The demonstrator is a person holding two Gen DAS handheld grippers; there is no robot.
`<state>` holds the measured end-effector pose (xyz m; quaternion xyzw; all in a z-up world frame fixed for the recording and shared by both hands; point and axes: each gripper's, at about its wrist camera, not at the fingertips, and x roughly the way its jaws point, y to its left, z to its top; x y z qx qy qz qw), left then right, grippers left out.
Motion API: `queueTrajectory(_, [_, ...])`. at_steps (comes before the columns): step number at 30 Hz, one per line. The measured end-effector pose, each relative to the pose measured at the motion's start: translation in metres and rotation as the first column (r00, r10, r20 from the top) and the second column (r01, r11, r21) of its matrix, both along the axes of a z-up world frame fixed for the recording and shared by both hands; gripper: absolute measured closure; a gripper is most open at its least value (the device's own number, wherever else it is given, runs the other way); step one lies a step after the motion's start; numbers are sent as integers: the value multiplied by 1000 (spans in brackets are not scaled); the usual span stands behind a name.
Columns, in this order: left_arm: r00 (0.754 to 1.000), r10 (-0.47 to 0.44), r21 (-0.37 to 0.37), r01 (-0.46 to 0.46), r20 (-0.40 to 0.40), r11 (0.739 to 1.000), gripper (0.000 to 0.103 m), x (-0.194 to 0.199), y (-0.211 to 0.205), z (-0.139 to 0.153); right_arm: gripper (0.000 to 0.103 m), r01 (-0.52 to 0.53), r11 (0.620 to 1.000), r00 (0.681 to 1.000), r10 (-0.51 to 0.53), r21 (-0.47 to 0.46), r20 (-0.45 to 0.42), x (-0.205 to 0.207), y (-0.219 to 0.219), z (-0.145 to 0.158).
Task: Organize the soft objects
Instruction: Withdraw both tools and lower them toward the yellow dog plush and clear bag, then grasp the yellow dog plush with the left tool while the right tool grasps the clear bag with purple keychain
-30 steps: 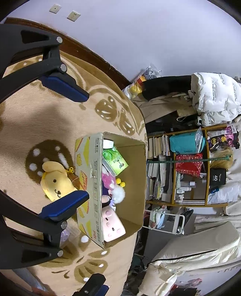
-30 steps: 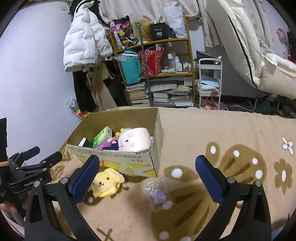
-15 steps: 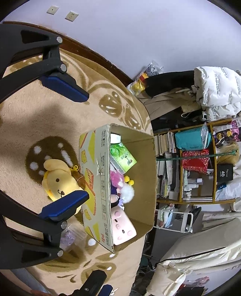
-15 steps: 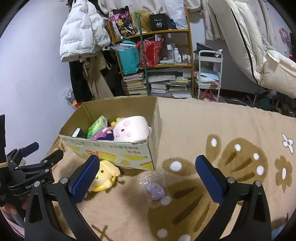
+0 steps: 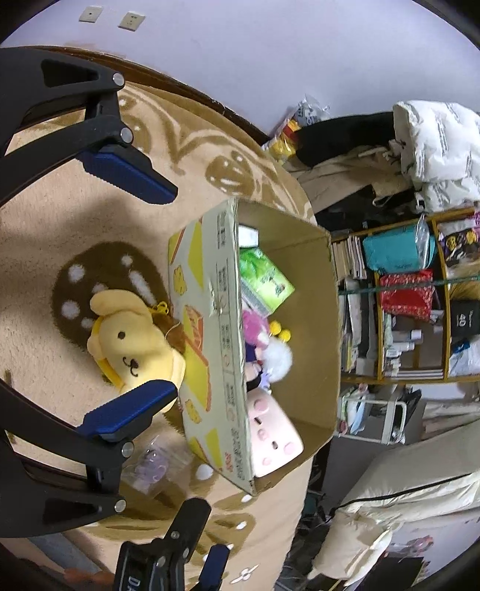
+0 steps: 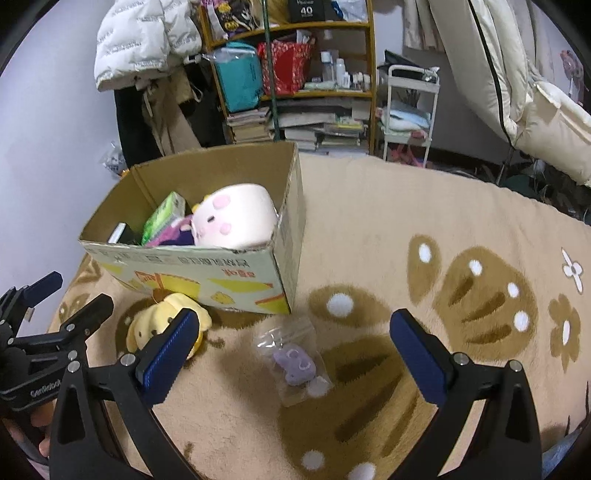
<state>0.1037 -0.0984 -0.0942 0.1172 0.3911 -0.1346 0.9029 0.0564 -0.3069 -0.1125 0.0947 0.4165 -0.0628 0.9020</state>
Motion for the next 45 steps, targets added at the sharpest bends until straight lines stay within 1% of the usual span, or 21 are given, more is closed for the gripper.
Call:
queueTrajectory(4, [999, -24, -6, 23, -27, 1000, 8, 3, -7, -8, 0, 6, 1000, 1000, -6, 13, -24, 5, -3, -7])
queueTrajectory(11, [996, -76, 16, 77, -47, 997, 8, 1, -22, -20, 0, 9, 999, 997, -6, 35, -72, 16, -6, -20])
queueTrajectory(17, [990, -121, 56, 125, -75, 991, 8, 0, -37, -36, 0, -2, 999, 995, 6, 36, -104, 23, -6, -29])
queueTrajectory(20, [986, -135, 66, 142, -93, 988, 8, 1, -42, -44, 0, -3, 999, 990, 9, 43, -138, 28, -7, -36])
queueTrajectory(24, [983, -141, 74, 150, -116, 986, 8, 4, -47, -54, 0, -9, 999, 986, 17, 47, -166, 31, -8, -43])
queueTrajectory(27, [980, -145, 77, 156, -139, 985, 8, 7, -49, -61, 0, -1, 999, 978, 12, 53, -206, 35, -10, -52])
queueTrajectory(32, [975, -149, 81, 164, -167, 983, 8, 10, -52, -70, 0, -1, 996, 968, 23, 91, -250, 39, -12, -63])
queueTrajectory(37, [971, -132, 82, 151, -201, 985, 8, 17, -51, -82, 0, -4, 991, 955, 45, 137, -294, 44, -14, -75])
queueTrajectory(40, [970, -121, 96, 144, -211, 985, 8, 19, -52, -90, 0, 16, 983, 944, 45, 181, -328, 47, -20, -85])
queueTrajectory(42, [970, -116, 97, 140, -214, 985, 8, 21, -52, -92, 0, 28, 980, 940, 42, 199, -338, 48, -22, -89])
queueTrajectory(45, [971, -113, 102, 137, -213, 985, 8, 26, -55, -95, 0, 33, 979, 939, 38, 200, -341, 50, -23, -90])
